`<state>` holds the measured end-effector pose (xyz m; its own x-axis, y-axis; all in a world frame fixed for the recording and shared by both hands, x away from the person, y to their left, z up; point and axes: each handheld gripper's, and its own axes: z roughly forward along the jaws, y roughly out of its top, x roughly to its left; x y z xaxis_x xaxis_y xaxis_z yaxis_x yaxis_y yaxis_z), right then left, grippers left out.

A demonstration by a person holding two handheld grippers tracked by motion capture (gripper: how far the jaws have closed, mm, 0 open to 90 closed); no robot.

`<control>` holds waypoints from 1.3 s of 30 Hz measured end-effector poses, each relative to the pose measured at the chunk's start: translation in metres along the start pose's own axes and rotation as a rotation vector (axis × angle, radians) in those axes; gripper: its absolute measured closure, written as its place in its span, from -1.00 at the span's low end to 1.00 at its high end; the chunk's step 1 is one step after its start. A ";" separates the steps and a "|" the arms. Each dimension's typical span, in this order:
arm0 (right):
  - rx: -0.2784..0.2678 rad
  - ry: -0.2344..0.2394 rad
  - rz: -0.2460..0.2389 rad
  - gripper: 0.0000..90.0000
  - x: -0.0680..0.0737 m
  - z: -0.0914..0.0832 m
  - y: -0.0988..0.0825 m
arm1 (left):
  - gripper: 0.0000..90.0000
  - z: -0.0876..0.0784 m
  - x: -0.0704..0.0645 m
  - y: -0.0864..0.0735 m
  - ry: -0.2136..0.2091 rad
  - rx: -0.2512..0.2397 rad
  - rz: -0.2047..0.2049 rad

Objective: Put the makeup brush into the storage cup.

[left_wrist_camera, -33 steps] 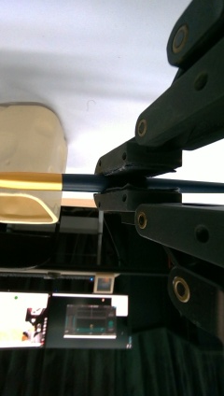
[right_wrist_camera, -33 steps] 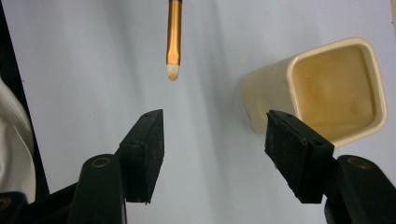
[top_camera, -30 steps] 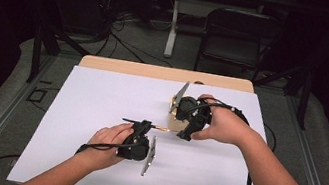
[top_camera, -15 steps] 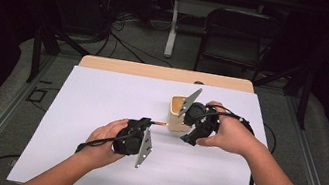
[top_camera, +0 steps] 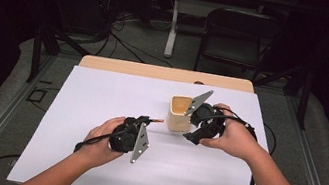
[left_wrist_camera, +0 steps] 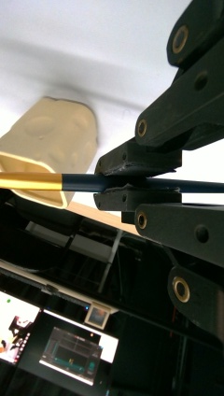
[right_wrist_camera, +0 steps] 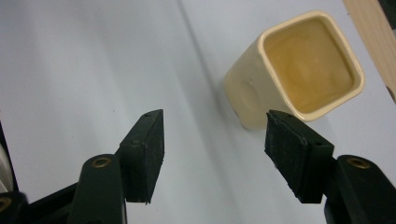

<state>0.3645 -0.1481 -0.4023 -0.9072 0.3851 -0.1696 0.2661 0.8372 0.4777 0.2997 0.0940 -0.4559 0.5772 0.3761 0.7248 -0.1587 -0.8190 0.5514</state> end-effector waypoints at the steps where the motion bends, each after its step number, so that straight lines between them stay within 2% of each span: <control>1: -0.113 -0.014 0.012 -0.17 0.008 -0.005 -0.005 | 0.85 0.000 0.000 0.000 0.000 0.000 0.000; 2: -0.113 -0.014 0.012 -0.17 0.008 -0.005 -0.005 | 0.85 -0.003 0.000 -0.003 -0.017 -0.016 -0.044; 3: -0.171 -0.023 0.028 -0.17 0.013 -0.006 -0.010 | 0.85 -0.004 0.000 -0.003 -0.023 -0.021 -0.055; 5: -0.191 -0.043 0.041 -0.17 0.016 -0.005 -0.013 | 0.85 -0.005 0.003 -0.004 -0.036 -0.030 -0.083; 10: -0.198 -0.048 0.046 -0.17 0.016 -0.004 -0.015 | 0.85 -0.005 0.003 -0.004 -0.036 -0.030 -0.083; 11: -0.198 -0.048 0.046 -0.17 0.016 -0.004 -0.015 | 0.85 -0.007 0.013 -0.003 -0.106 -0.091 -0.209; 12: -0.198 -0.048 0.046 -0.17 0.016 -0.004 -0.015 | 0.85 -0.007 0.013 -0.003 -0.106 -0.091 -0.209; 13: -0.247 -0.068 0.082 -0.17 0.022 -0.001 -0.025 | 0.85 -0.007 0.013 -0.003 -0.106 -0.091 -0.209; 14: -0.247 -0.068 0.082 -0.17 0.022 -0.001 -0.025 | 0.85 -0.007 0.016 -0.003 -0.146 -0.121 -0.272; 15: -0.257 -0.096 0.079 -0.16 0.027 0.001 -0.028 | 0.85 -0.006 0.017 -0.003 -0.164 -0.134 -0.300; 19: -0.306 -0.119 0.091 -0.16 0.033 0.003 -0.033 | 0.85 -0.006 0.024 -0.002 -0.209 -0.192 -0.413; 20: -0.319 -0.127 0.093 -0.14 0.034 0.003 -0.034 | 0.85 -0.006 0.026 -0.002 -0.217 -0.202 -0.430; 22: -0.351 -0.129 0.107 -0.14 0.036 0.003 -0.036 | 0.85 -0.006 0.029 -0.001 -0.219 -0.221 -0.452; 26: -0.399 -0.136 0.132 -0.14 0.038 0.002 -0.041 | 0.85 -0.009 0.030 0.003 -0.208 -0.248 -0.458; 29: -0.444 -0.142 0.153 -0.13 0.041 0.003 -0.047 | 0.85 -0.008 0.032 0.005 -0.218 -0.270 -0.483; 31: -0.451 -0.162 0.156 -0.13 0.043 0.005 -0.050 | 0.85 -0.007 0.033 0.005 -0.232 -0.282 -0.511; 36: -0.473 -0.173 0.181 -0.13 0.045 0.011 -0.061 | 0.85 -0.004 0.034 0.006 -0.275 -0.333 -0.580; 39: -0.484 -0.174 0.201 -0.13 0.045 0.015 -0.067 | 0.85 -0.001 0.036 0.007 -0.302 -0.362 -0.637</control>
<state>0.3108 -0.1812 -0.4544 -0.7758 0.6117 -0.1548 0.2110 0.4826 0.8500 0.3190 0.1025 -0.4258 0.8289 0.5487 0.1093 0.0546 -0.2739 0.9602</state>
